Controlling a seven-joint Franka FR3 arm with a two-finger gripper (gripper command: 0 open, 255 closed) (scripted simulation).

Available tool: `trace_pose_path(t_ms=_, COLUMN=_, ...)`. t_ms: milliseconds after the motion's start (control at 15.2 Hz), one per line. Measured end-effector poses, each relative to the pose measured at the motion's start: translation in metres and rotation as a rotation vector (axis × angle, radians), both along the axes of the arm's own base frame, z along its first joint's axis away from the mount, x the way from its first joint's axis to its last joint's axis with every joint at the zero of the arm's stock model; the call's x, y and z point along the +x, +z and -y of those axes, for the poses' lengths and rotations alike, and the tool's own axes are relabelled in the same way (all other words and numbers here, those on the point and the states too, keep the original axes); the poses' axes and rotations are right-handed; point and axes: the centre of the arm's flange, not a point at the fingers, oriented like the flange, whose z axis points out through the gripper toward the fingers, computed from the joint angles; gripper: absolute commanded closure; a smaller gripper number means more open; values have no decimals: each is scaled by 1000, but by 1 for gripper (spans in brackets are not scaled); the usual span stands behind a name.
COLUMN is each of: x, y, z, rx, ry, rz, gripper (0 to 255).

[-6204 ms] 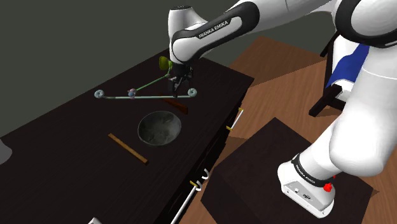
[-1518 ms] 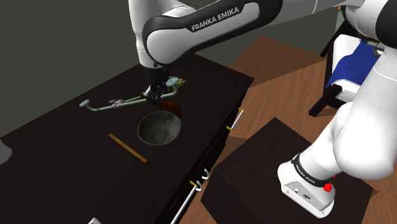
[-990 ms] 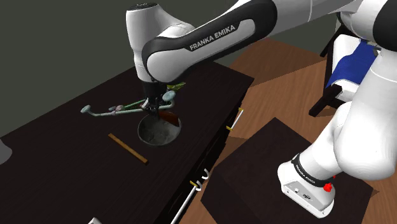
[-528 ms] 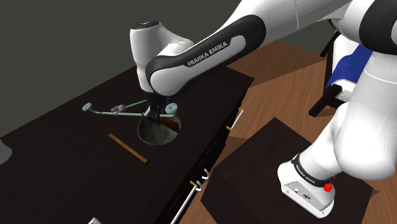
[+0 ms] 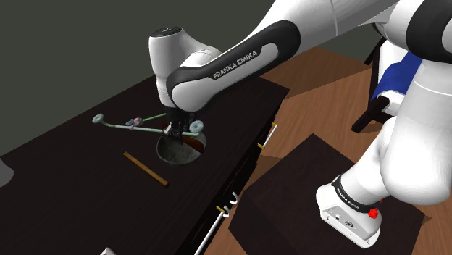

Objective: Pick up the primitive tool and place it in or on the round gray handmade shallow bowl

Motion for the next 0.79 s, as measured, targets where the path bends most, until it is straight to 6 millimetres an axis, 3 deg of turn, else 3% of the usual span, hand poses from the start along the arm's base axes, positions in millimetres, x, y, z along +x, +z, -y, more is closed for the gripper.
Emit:
trace_pose_path(t_ms=396, x=0, y=0, z=0, rx=0, ry=0, rz=0, gripper=0)
trace_pose_path(t_ms=660, x=4, y=41, z=-3, rx=1, ry=0, rz=2, gripper=0)
trace_pose_path(t_ms=792, x=4, y=48, z=0, rx=0, ry=0, rz=1, gripper=0)
